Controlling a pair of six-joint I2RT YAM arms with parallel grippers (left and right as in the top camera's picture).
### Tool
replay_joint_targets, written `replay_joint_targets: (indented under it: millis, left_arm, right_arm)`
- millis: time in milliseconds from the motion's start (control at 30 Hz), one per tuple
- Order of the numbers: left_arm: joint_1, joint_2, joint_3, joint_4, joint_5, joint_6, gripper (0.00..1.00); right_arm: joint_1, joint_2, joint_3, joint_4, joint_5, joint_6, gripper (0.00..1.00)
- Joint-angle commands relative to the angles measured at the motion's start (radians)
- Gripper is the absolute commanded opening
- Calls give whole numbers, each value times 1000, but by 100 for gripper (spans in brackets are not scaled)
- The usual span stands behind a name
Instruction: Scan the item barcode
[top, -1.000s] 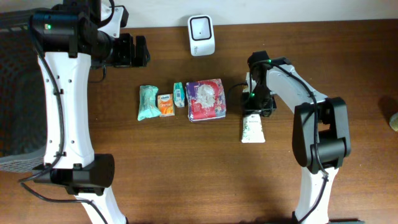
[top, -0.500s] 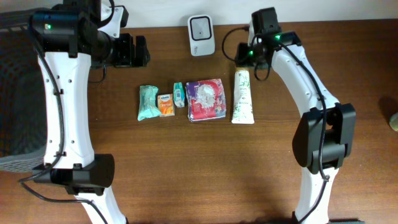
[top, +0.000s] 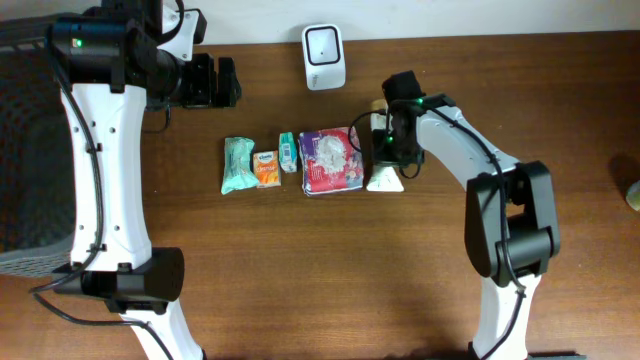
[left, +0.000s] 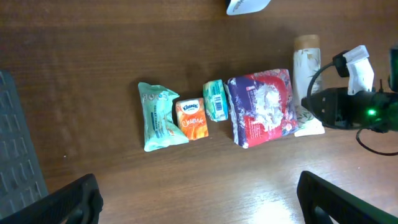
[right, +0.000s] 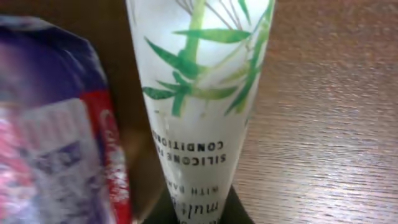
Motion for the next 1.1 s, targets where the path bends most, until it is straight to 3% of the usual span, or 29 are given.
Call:
replay_joint_targets:
  millis: [0,167,400,533,633,900,1067]
  left_arm:
    - [6,6,-1,1,0,-3,99]
    - [6,6,-1,1,0,-3,99]
    - [6,6,-1,1,0,-3,99]
    - [6,6,-1,1,0,-3,99]
    - [6,6,-1,1,0,-3,99]
    - [6,6,-1,1,0,-3,99]
    - [6,6,-1,1,0,-3,99]
  right_arm:
    - [18,23,72,6,2,4,4]
    - [19,23,358,109,1,5,4]
    - [43,44,374,348,-6,0,4]
    - [93,145,374,490,-7,0,4]
    - [107,169,374,521,-6,0,4]
    - [71,60,375,454,23,5,4]
    - [-105,-105,375,171,164,41,4]
